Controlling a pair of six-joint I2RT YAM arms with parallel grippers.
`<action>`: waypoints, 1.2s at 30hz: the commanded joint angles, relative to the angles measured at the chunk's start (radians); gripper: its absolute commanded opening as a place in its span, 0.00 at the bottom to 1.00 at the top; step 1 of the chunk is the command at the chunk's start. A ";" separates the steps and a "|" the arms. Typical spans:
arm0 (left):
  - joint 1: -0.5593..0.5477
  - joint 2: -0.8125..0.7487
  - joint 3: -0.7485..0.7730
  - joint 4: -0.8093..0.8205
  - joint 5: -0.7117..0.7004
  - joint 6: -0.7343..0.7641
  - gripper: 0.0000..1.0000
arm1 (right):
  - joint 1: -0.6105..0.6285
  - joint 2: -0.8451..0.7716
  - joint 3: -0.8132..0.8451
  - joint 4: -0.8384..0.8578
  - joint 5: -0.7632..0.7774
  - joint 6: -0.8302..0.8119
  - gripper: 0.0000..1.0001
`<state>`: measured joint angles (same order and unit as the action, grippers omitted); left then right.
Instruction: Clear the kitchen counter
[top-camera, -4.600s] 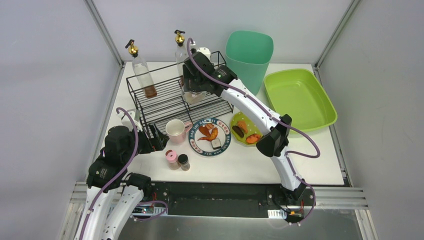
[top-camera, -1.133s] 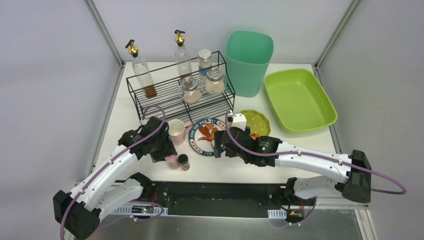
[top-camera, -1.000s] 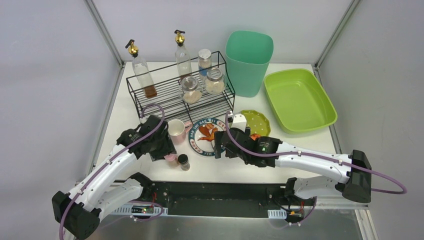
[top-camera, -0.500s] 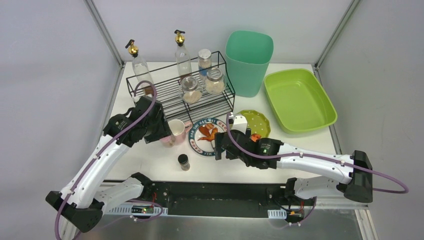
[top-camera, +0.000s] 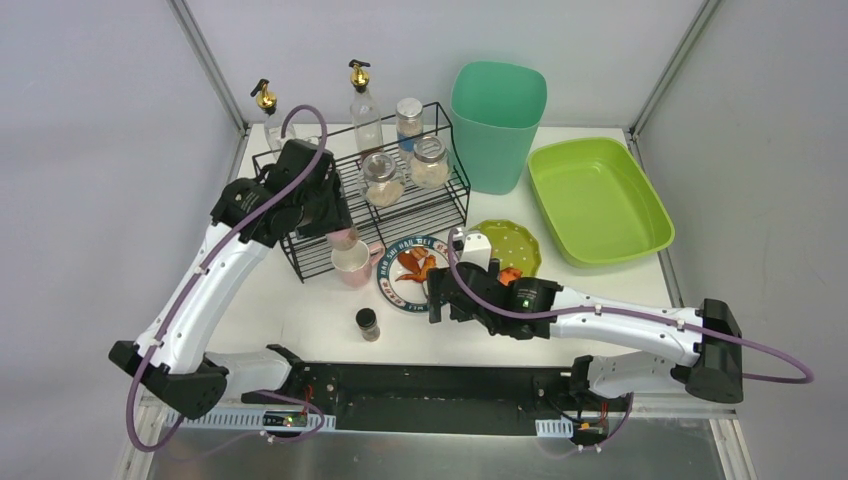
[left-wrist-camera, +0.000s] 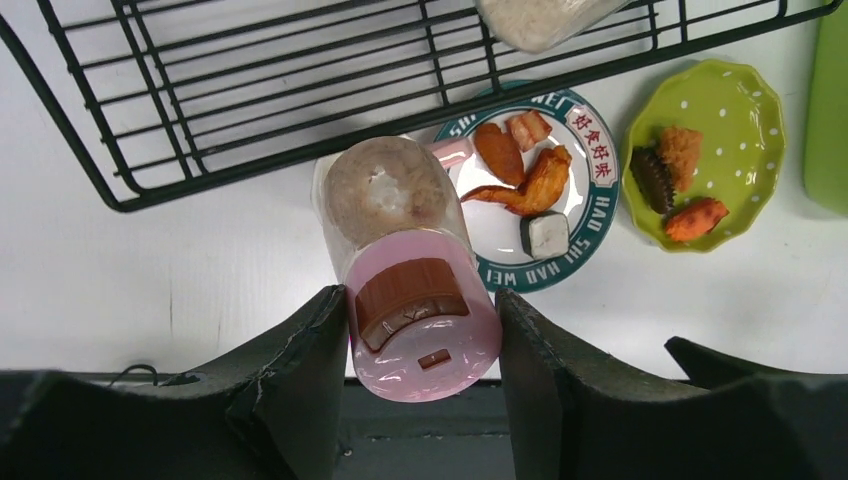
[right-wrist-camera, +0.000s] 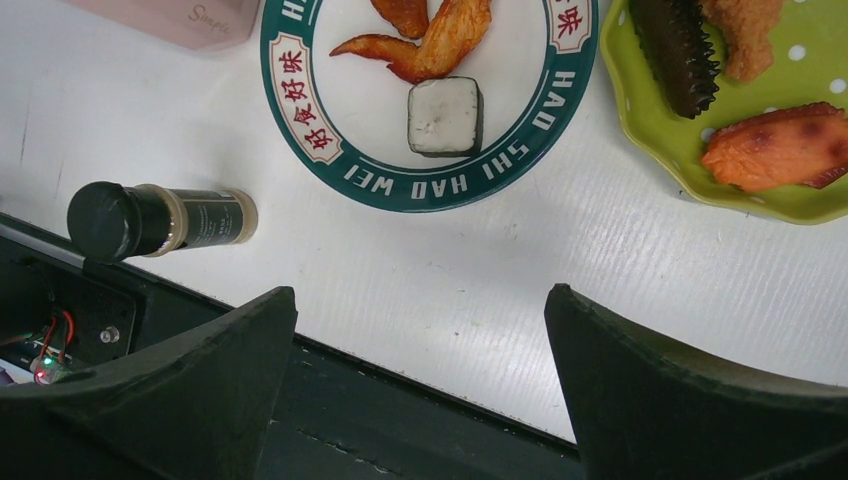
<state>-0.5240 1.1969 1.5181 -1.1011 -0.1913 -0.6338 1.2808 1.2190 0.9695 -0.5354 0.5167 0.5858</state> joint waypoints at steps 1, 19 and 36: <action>-0.003 0.058 0.121 -0.024 -0.030 0.074 0.00 | 0.009 0.016 0.010 0.011 0.017 0.016 0.99; 0.165 0.282 0.318 -0.031 0.065 0.176 0.00 | 0.018 0.039 -0.023 0.044 0.007 0.039 0.99; 0.224 0.370 0.261 0.021 0.170 0.174 0.15 | 0.027 0.063 -0.023 0.042 0.009 0.046 0.99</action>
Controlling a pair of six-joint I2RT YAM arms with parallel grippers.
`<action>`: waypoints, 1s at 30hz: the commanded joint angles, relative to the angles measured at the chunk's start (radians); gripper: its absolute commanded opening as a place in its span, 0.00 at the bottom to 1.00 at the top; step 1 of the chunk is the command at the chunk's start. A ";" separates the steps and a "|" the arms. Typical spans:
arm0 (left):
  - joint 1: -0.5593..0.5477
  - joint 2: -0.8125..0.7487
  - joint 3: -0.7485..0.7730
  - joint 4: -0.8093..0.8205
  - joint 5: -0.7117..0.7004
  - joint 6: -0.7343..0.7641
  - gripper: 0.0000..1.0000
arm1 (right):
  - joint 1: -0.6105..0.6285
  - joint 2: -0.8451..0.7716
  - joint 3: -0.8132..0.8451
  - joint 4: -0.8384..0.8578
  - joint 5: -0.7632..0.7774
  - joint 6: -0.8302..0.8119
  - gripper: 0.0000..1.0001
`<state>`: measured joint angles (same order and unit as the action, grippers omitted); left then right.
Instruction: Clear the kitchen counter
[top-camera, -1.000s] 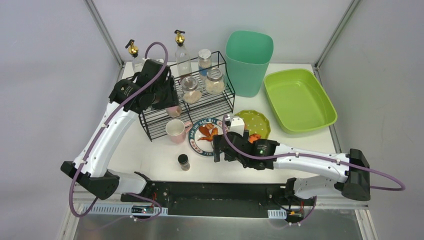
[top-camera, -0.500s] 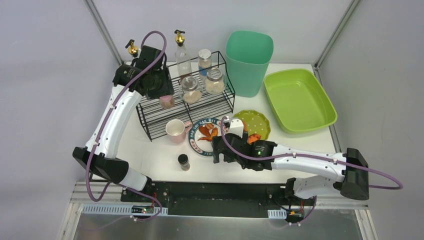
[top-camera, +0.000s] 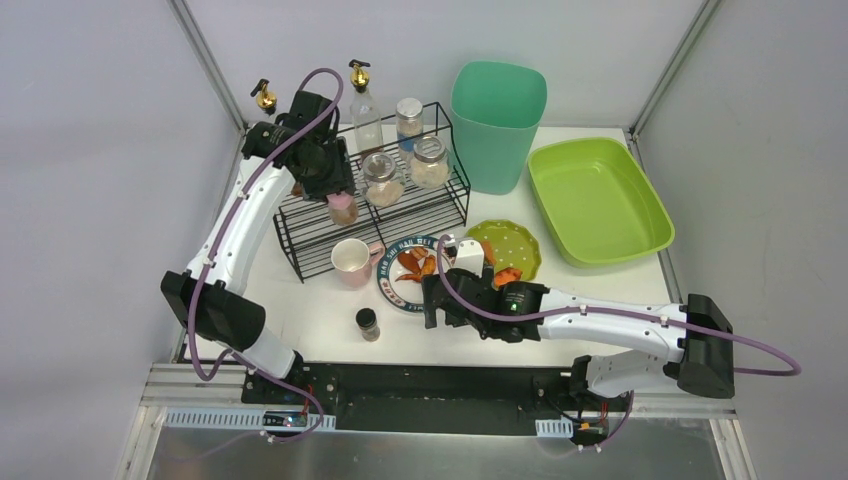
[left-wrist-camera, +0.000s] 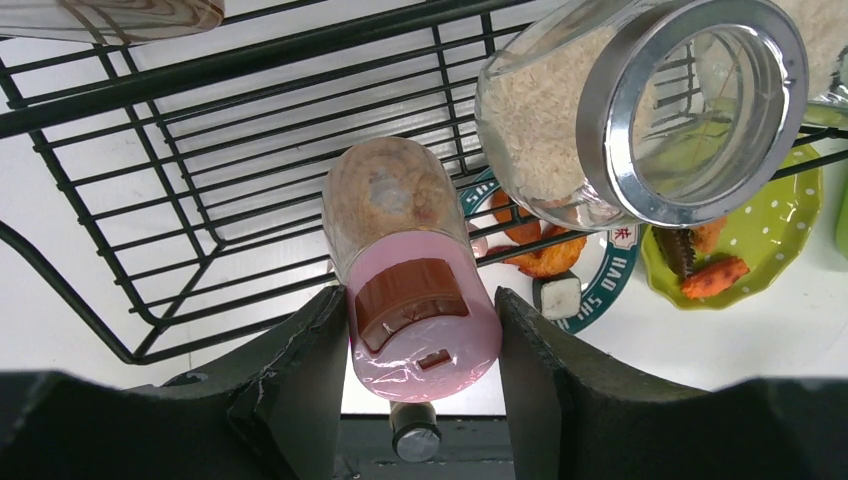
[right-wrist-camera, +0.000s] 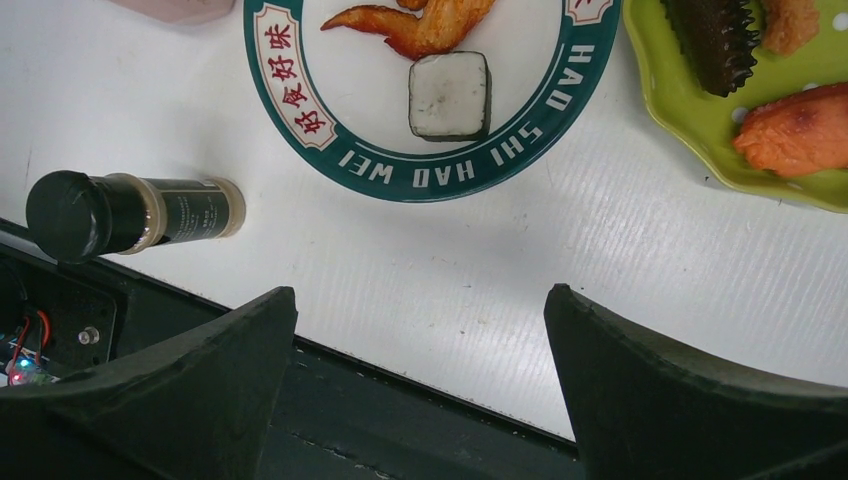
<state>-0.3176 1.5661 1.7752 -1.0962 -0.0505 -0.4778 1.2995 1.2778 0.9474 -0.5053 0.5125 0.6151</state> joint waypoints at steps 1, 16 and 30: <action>0.022 0.005 0.003 0.016 0.031 0.019 0.17 | 0.009 0.005 0.000 0.011 0.014 0.018 0.99; 0.045 0.026 0.010 0.026 0.035 0.058 0.75 | 0.011 0.014 0.007 -0.008 0.036 0.016 0.99; 0.030 -0.118 -0.013 0.007 0.158 0.109 0.90 | 0.013 -0.005 -0.009 -0.027 0.058 0.030 0.99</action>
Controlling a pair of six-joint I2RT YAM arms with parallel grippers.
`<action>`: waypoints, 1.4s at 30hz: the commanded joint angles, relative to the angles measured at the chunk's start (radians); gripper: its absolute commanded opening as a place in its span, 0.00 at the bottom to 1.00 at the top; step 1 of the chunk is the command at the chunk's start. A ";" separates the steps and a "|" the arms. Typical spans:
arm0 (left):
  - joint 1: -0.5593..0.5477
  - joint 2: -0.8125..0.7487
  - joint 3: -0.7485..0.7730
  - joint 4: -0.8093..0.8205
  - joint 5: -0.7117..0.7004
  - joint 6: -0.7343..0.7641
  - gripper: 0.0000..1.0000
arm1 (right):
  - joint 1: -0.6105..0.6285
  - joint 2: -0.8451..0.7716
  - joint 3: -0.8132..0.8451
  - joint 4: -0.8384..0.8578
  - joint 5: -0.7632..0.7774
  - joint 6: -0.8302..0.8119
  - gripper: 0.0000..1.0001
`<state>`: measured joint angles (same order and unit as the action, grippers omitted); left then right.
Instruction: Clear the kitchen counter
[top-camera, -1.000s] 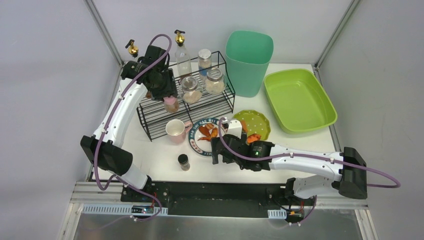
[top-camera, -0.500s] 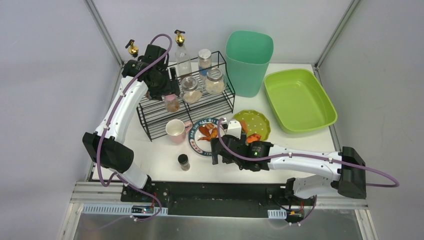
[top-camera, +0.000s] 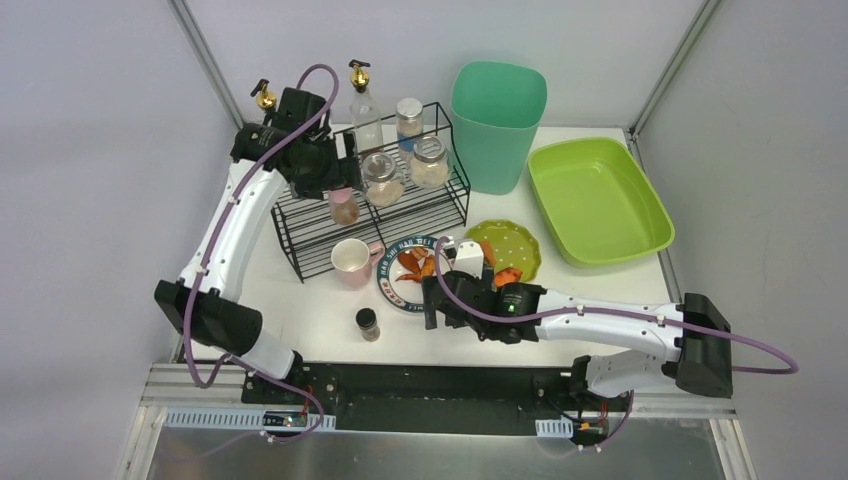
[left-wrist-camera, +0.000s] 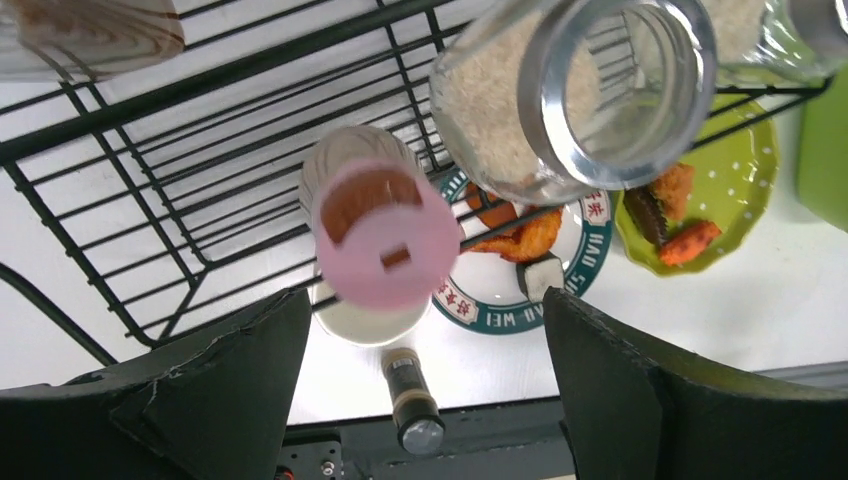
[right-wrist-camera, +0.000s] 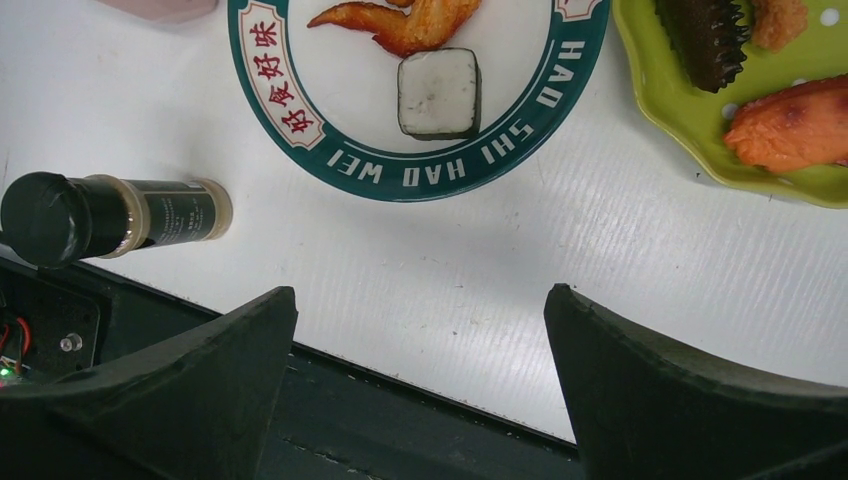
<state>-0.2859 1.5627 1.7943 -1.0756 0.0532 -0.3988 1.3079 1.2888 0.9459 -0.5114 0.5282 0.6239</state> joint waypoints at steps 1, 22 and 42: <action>-0.012 -0.140 -0.062 -0.015 0.045 0.031 0.90 | 0.005 -0.015 -0.007 -0.024 0.045 0.021 0.99; -0.496 -0.467 -0.651 0.030 -0.208 -0.257 0.91 | 0.005 -0.068 -0.059 -0.029 0.087 0.104 0.99; -0.620 -0.344 -0.808 0.106 -0.235 -0.371 0.83 | 0.006 -0.118 -0.111 -0.028 0.064 0.116 0.99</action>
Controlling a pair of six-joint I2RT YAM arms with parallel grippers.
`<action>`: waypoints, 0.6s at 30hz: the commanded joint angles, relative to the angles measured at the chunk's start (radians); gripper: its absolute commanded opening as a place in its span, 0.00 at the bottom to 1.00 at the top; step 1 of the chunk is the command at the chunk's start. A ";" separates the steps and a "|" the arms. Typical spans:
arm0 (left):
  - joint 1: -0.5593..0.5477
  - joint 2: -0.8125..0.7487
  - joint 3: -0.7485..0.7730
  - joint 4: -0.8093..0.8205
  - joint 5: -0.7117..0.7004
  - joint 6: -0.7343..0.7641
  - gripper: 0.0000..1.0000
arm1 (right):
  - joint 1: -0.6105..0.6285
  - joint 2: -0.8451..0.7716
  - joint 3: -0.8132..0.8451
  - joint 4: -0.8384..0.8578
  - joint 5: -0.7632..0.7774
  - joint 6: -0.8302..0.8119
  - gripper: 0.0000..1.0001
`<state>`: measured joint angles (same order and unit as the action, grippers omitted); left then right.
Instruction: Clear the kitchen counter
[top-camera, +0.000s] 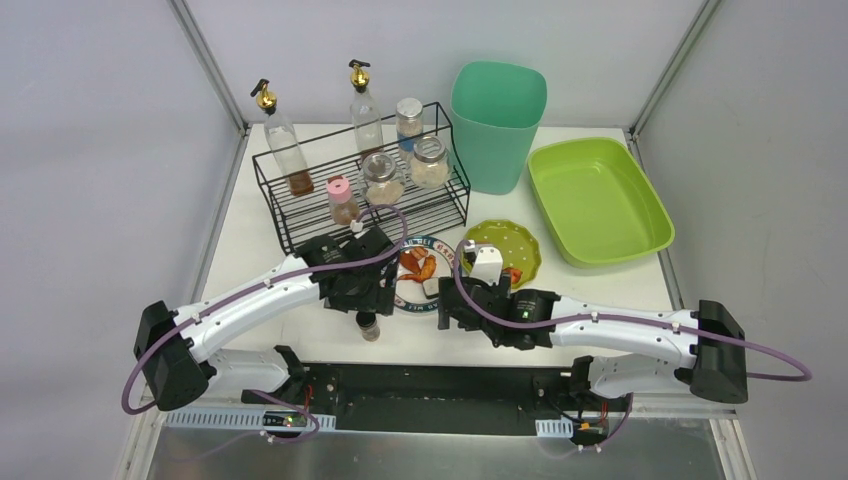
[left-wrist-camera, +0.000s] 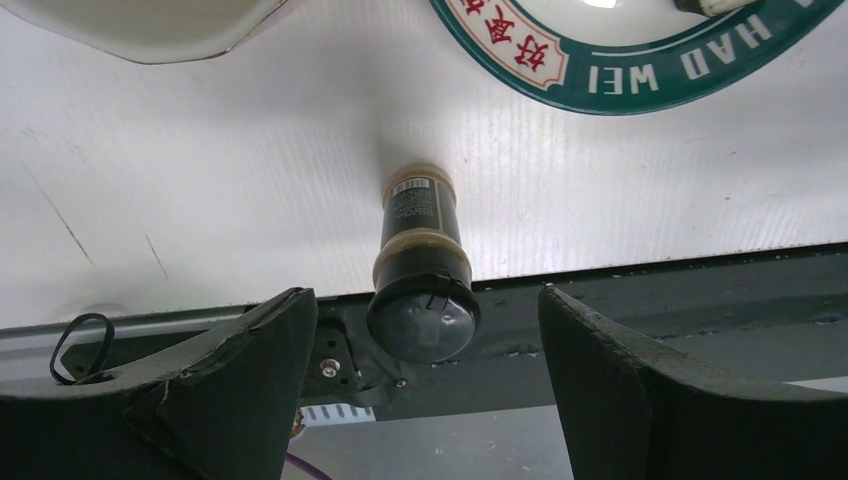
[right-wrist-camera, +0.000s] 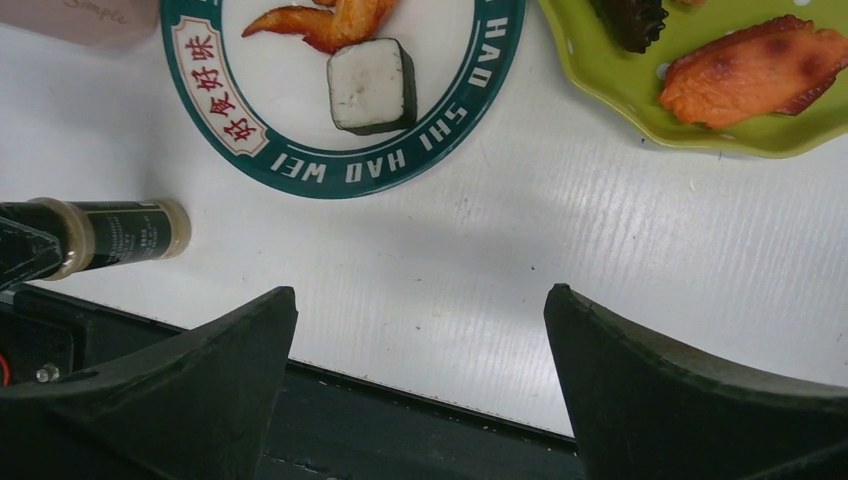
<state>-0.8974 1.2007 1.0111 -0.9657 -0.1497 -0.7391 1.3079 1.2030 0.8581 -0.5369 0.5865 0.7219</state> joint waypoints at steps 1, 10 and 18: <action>-0.010 0.021 -0.033 -0.002 -0.032 -0.033 0.83 | 0.006 -0.032 -0.027 -0.002 0.006 0.018 0.99; -0.012 0.023 -0.077 0.011 -0.021 -0.047 0.72 | 0.005 -0.020 -0.031 0.004 -0.005 0.023 0.99; -0.016 0.018 -0.098 0.040 0.018 -0.047 0.56 | 0.007 -0.007 -0.035 0.016 -0.014 0.030 0.99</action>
<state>-0.8982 1.2285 0.9188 -0.9333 -0.1535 -0.7727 1.3079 1.1976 0.8242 -0.5346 0.5716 0.7296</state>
